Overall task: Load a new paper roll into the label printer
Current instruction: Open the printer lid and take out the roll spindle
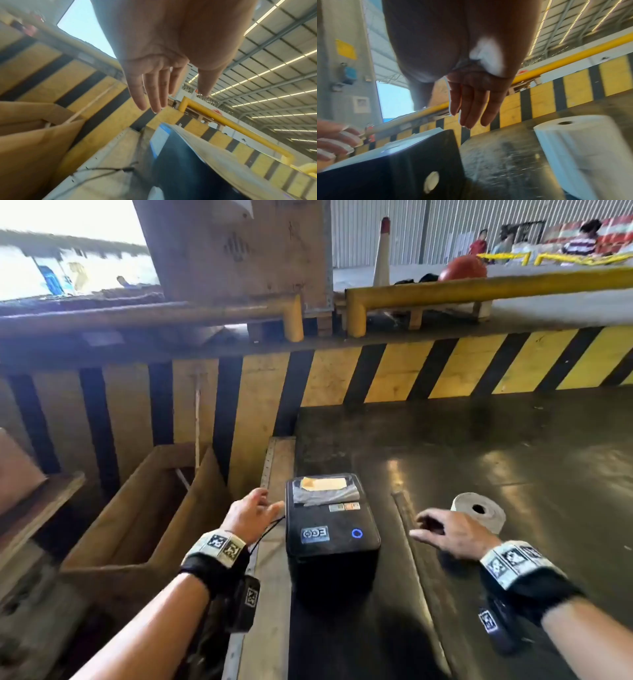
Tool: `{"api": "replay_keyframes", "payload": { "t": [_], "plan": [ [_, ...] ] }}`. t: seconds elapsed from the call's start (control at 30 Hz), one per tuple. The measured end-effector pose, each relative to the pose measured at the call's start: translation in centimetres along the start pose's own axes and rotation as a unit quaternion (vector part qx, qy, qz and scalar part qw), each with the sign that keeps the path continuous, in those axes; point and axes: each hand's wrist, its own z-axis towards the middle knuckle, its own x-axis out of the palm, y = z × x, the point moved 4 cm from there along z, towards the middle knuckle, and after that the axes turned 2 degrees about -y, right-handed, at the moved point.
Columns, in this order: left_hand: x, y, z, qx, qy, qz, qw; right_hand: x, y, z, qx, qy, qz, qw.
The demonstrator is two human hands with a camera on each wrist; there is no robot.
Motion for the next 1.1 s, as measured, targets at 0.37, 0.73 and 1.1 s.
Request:
{"api": "replay_keyframes", "payload": {
  "t": [0.37, 0.73, 1.1],
  "plan": [
    [6.7, 2.1, -4.1, 0.018, 0.138, -0.066, 0.988, 7.9, 4.4, 3.5, -0.016, 0.116, 0.027, 0.993],
    [7.5, 2.9, -4.2, 0.049, 0.139, -0.095, 0.985, 9.3, 3.7, 3.6, 0.003, 0.069, 0.024, 0.997],
    [6.9, 2.7, -4.3, 0.048, 0.121, -0.130, 0.983, 8.5, 4.1, 3.8, 0.006, 0.060, 0.026, 0.998]
  ]
}}
